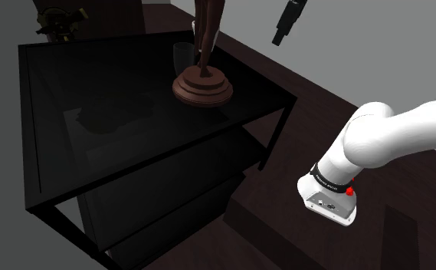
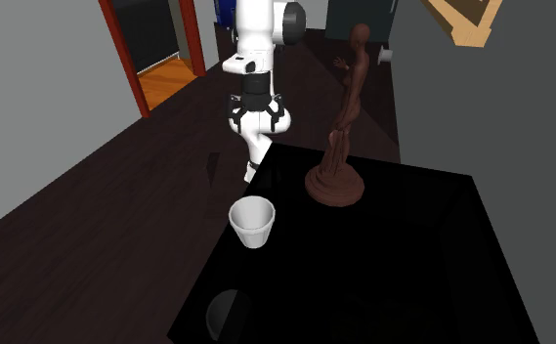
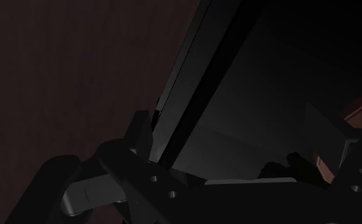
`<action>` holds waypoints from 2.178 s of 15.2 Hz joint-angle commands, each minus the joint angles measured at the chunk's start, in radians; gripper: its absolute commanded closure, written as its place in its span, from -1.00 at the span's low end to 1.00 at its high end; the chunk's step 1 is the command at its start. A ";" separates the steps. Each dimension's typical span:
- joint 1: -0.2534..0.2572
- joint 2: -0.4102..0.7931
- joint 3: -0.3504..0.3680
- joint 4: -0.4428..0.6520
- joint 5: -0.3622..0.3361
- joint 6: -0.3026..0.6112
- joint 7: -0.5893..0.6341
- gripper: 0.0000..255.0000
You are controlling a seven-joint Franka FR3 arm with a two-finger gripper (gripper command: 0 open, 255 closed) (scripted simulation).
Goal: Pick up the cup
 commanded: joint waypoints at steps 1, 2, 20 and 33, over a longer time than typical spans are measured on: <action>0.000 0.000 0.000 0.000 0.000 0.000 0.000 -1.00; 0.003 0.045 0.002 0.027 -0.008 0.011 -0.013 -1.00; 0.050 0.845 0.087 0.738 -0.198 -0.017 -0.188 -1.00; 0.051 0.851 0.087 0.639 -0.206 0.082 -0.176 1.00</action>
